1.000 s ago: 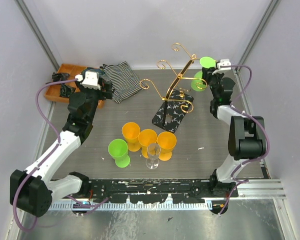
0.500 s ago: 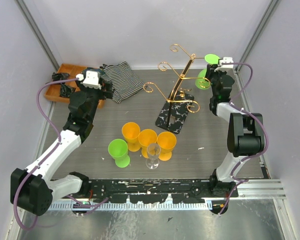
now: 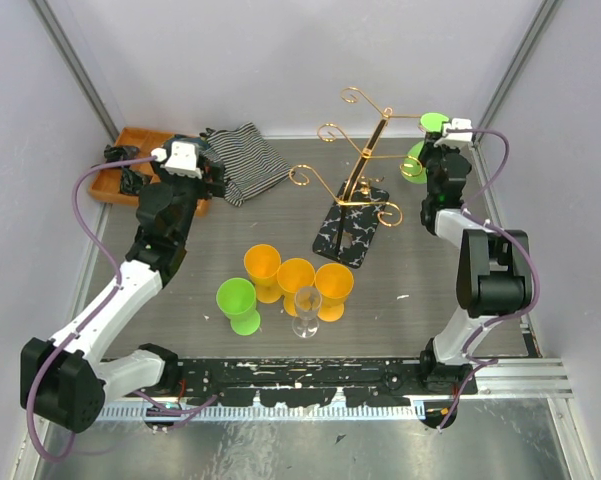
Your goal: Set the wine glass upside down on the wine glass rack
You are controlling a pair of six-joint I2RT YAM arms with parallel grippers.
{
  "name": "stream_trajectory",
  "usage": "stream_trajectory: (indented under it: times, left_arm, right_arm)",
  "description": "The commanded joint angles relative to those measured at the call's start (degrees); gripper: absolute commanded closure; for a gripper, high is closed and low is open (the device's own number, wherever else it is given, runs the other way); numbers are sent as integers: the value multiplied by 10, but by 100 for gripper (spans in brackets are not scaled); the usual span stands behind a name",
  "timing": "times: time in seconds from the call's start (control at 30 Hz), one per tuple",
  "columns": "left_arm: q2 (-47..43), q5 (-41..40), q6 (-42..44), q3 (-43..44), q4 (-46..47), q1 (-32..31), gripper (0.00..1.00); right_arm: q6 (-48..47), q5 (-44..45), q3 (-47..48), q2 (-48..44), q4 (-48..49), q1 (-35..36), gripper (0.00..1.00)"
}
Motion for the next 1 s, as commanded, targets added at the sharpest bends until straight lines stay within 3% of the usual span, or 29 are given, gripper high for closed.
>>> stream_trajectory:
  times: [0.0, 0.27, 0.7, 0.97]
  left_arm:
    - [-20, -9, 0, 4, 17, -1, 7]
    - [-35, -8, 2, -4, 15, -1, 7]
    - [-61, -8, -1, -21, 5, -1, 7]
    - [-59, -3, 1, -24, -8, -1, 6]
  right_arm:
    - [-13, 19, -27, -53, 15, -4, 99]
    - [-9, -67, -51, -90, -23, -1, 99]
    - [-13, -101, -26, -76, -46, 15, 99]
    - [-12, -120, 0, -58, -63, 20, 92]
